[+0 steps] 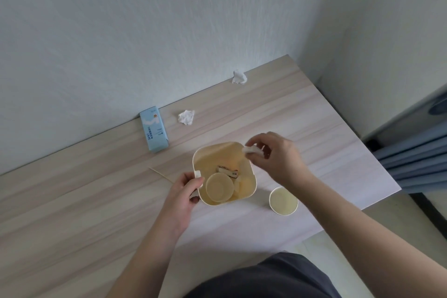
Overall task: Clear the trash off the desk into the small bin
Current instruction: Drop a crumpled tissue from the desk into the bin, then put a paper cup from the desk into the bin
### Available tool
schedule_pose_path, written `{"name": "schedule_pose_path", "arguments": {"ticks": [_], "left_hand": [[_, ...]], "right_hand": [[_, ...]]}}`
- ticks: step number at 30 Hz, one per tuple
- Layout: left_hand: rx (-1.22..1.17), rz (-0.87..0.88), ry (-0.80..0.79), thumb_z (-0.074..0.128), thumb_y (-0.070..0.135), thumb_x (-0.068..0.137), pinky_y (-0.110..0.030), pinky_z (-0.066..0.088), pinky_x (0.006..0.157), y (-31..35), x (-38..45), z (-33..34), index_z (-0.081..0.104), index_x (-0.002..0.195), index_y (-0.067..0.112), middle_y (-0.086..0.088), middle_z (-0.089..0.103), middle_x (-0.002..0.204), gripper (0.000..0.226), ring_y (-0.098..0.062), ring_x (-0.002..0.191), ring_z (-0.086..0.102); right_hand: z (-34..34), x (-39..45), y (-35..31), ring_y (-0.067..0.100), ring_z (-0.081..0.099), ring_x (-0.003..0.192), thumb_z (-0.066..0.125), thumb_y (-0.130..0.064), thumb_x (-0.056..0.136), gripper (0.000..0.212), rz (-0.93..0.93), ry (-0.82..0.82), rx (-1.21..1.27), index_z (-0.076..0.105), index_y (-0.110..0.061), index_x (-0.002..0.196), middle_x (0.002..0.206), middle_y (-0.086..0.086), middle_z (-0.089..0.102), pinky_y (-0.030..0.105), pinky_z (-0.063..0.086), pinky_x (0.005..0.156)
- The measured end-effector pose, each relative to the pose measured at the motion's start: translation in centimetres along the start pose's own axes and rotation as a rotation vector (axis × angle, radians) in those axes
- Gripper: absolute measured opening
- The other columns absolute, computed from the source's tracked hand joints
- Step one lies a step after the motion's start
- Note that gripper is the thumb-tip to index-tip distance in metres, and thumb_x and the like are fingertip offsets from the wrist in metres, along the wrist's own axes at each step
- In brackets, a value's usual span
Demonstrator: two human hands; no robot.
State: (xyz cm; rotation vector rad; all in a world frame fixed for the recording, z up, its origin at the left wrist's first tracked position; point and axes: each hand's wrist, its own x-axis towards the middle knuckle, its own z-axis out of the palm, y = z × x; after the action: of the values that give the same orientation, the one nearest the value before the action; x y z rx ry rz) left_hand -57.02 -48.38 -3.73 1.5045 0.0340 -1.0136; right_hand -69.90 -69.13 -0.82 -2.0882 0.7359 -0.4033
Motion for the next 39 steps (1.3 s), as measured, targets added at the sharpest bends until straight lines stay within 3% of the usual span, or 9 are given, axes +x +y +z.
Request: {"name": "schedule_pose_path", "arguments": {"ticks": [3,6,10,14,17,20,24,28,39], "left_hand": [[-0.028,-0.003,0.020,0.060,0.008,0.088,-0.033,0.045,0.069,-0.1,-0.2,0.2,0.057,0.093,0.008,-0.003,0.067,0.077,0.005,-0.014,0.070,0.062],[-0.034,-0.016,0.041,0.056,0.006,0.091,-0.034,0.045,0.071,-0.1,-0.4,0.1,0.057,0.093,0.007,-0.004,0.068,0.077,0.003,-0.015,0.071,0.062],[-0.027,-0.018,0.041,0.058,0.007,0.091,-0.034,0.045,0.071,-0.3,-0.5,-0.5,0.057,0.095,0.008,-0.005,0.068,0.079,0.004,-0.016,0.072,0.062],[-0.029,-0.018,0.032,0.067,0.019,0.075,-0.034,0.045,0.073,-0.4,-0.7,-0.8,0.057,0.095,0.009,-0.006,0.068,0.084,0.025,-0.016,0.075,0.062],[-0.029,-0.015,0.031,0.067,0.020,0.071,-0.033,0.043,0.070,-0.7,-0.6,-0.8,0.057,0.092,0.010,-0.007,0.066,0.085,0.025,-0.018,0.077,0.060],[-0.032,-0.007,0.037,0.066,0.019,0.069,-0.032,0.041,0.067,-1.0,-0.6,-0.6,0.058,0.090,0.011,-0.007,0.065,0.084,0.024,-0.018,0.076,0.059],[-0.036,0.004,0.038,0.066,0.019,0.068,-0.031,0.040,0.064,-1.3,-0.8,-0.2,0.057,0.089,0.011,-0.004,0.064,0.079,0.023,-0.014,0.069,0.058],[-0.037,-0.004,0.039,0.066,0.020,0.069,-0.033,0.040,0.066,-1.6,-0.9,-0.2,0.057,0.089,0.012,-0.004,0.064,0.079,0.024,-0.016,0.072,0.058],[-0.053,0.003,0.040,0.065,0.021,0.069,-0.031,0.044,0.067,-2.4,-2.3,-1.4,0.058,0.095,0.010,-0.003,0.066,0.081,0.029,-0.016,0.075,0.060]], "right_hand": [[1.1,-0.3,-1.1,0.003,0.059,0.070,0.080,-0.023,0.072,0.038,0.006,-0.126,0.048,0.067,-0.027,0.107,0.091,-0.011,0.059,0.007,0.043,0.065],[1.3,-0.6,-1.2,-0.003,0.060,0.082,0.079,-0.028,0.075,0.050,0.003,-0.163,0.086,0.061,-0.032,0.121,0.106,-0.015,0.060,0.011,0.048,0.067],[0.1,-0.9,0.0,-0.002,0.062,0.084,0.076,-0.030,0.078,0.040,-0.016,-0.058,0.022,0.064,-0.033,0.117,0.105,-0.017,0.062,0.015,0.049,0.068],[-1.5,-1.4,2.6,-0.001,0.059,0.087,0.074,-0.025,0.081,0.035,-0.017,-0.045,-0.034,0.066,-0.030,0.115,0.105,-0.012,0.061,0.014,0.049,0.071],[-2.3,-2.7,4.9,0.007,0.056,0.103,0.075,-0.034,0.079,0.054,-0.003,-0.188,-0.165,0.055,-0.031,0.129,0.120,-0.007,0.056,0.026,0.049,0.088],[-2.0,-4.5,6.9,0.021,0.043,0.125,0.073,-0.045,0.076,0.076,0.078,-0.413,-0.372,0.037,-0.033,0.142,0.140,-0.004,0.042,0.037,0.039,0.103],[-0.3,-7.1,8.6,0.021,0.032,0.133,0.073,-0.052,0.072,0.090,0.120,-0.541,-0.493,0.025,-0.036,0.146,0.147,-0.006,0.031,0.042,0.035,0.107],[0.9,-8.2,9.4,0.021,0.028,0.134,0.076,-0.054,0.067,0.102,0.160,-0.521,-0.509,0.016,-0.035,0.148,0.146,-0.004,0.026,0.041,0.033,0.107],[0.2,-7.7,8.4,0.021,0.036,0.125,0.066,-0.049,0.077,0.083,0.117,-0.451,-0.604,0.023,-0.035,0.146,0.136,-0.002,0.038,0.035,0.033,0.102]]}}
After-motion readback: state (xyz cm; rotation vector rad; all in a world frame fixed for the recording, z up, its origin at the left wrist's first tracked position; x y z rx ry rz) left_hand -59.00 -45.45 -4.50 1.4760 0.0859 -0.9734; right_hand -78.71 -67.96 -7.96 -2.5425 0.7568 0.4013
